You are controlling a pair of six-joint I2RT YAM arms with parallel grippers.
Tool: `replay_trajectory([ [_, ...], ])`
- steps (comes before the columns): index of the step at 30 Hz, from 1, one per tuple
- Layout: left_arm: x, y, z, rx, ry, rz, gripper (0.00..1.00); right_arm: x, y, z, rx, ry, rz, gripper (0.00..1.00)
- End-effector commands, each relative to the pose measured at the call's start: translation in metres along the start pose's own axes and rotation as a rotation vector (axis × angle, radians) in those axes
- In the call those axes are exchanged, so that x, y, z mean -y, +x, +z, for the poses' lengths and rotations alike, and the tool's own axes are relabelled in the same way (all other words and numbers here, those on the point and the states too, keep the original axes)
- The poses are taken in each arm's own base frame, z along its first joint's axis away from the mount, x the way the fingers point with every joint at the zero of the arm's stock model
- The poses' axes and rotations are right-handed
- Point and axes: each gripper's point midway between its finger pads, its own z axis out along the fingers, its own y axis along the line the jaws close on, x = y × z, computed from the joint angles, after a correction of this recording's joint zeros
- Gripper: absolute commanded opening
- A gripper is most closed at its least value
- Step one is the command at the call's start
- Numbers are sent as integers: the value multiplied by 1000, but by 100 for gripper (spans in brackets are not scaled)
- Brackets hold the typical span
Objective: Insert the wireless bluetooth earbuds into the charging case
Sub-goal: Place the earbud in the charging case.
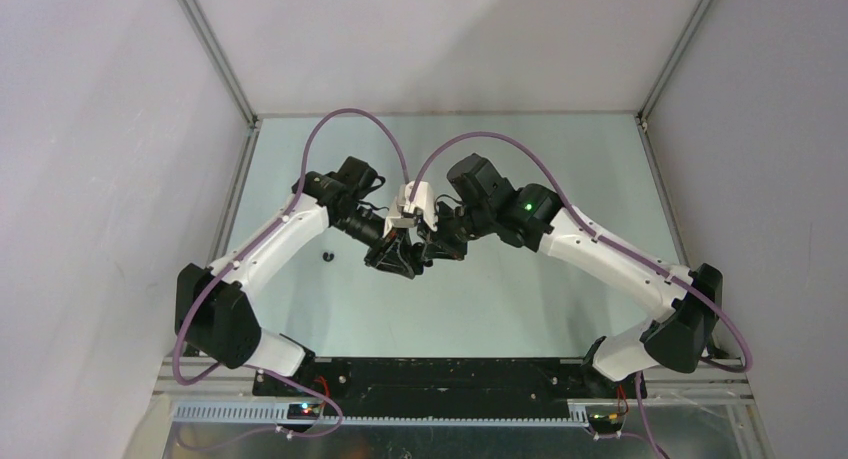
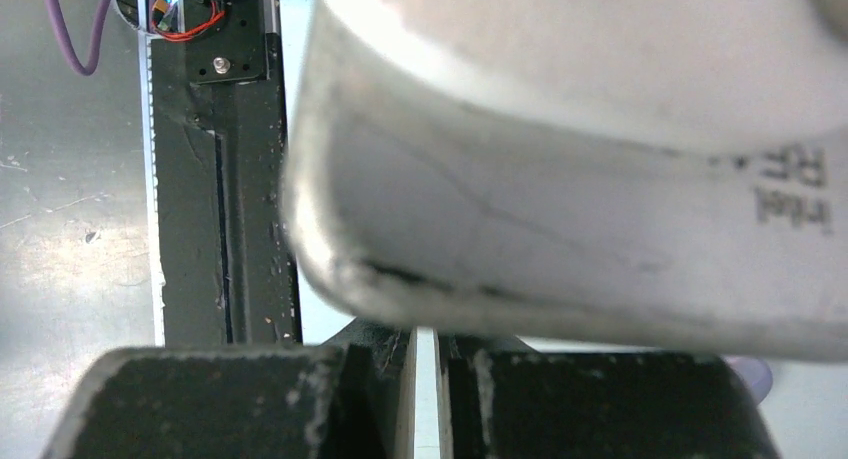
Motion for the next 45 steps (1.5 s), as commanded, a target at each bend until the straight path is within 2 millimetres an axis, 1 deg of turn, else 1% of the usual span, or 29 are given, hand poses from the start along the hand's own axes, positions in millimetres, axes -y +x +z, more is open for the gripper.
replay_trajectory([
  [1,9,-7,4,9,24,40,12,8,-11,3,35,50,-26,8],
  [21,7,-4,7,-4,27,31,12,5,-23,4,76,49,5,7],
  [31,1,-2,7,-14,5,16,12,0,-31,-3,104,32,10,6],
  [38,-5,-2,7,-15,-25,10,12,-3,-34,-4,110,12,21,6],
  [45,-10,-3,7,-18,-53,1,12,3,-35,-1,110,41,40,5],
])
